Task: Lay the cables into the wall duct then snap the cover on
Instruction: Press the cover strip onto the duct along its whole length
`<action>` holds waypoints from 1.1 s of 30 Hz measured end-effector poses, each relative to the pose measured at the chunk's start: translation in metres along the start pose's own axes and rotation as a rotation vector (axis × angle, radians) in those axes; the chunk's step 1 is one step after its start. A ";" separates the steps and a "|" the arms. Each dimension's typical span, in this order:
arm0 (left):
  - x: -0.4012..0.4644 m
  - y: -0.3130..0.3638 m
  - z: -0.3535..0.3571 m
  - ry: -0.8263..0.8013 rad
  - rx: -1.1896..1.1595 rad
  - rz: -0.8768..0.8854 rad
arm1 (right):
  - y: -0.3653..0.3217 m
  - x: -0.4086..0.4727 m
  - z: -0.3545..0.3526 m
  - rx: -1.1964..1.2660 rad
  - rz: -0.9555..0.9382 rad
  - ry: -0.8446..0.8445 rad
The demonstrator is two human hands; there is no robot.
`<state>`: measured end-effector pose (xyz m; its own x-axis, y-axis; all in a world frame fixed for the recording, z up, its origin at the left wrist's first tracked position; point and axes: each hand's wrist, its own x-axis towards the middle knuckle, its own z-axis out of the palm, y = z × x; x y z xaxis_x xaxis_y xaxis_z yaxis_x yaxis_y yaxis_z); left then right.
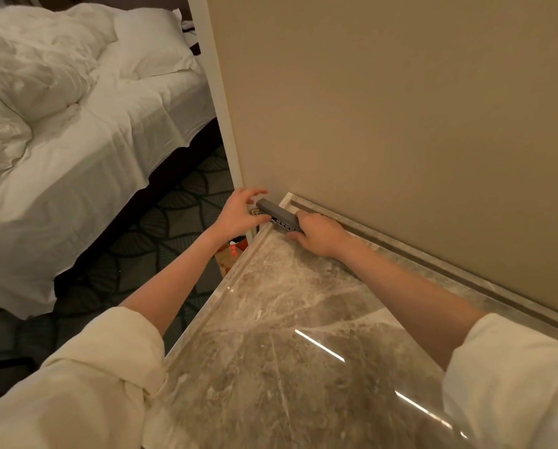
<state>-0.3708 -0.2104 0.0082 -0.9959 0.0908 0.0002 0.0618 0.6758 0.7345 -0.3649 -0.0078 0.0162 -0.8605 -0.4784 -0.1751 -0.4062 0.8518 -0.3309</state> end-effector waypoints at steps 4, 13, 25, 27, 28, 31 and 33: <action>-0.002 0.003 -0.001 -0.005 0.379 0.359 | 0.001 -0.001 -0.002 0.047 -0.026 0.011; 0.002 0.001 -0.005 -0.088 0.610 0.586 | -0.002 -0.011 0.023 -0.323 -0.101 0.185; 0.008 -0.009 -0.012 -0.130 -0.017 0.072 | 0.004 -0.004 0.001 -0.005 -0.062 0.068; 0.010 -0.009 -0.012 -0.154 -0.176 -0.052 | 0.000 -0.003 0.002 0.076 -0.022 0.054; 0.011 -0.010 -0.013 -0.176 -0.209 -0.091 | -0.001 -0.003 0.002 0.143 0.000 0.050; 0.013 -0.011 -0.013 -0.265 -0.233 -0.145 | -0.002 0.001 0.000 0.366 0.069 0.082; 0.013 -0.010 -0.012 -0.291 -0.236 -0.159 | -0.001 0.005 -0.005 0.508 0.120 0.094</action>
<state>-0.3852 -0.2248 0.0087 -0.9292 0.2249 -0.2933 -0.1423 0.5147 0.8455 -0.3699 -0.0099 0.0204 -0.9252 -0.3425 -0.1632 -0.1227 0.6772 -0.7255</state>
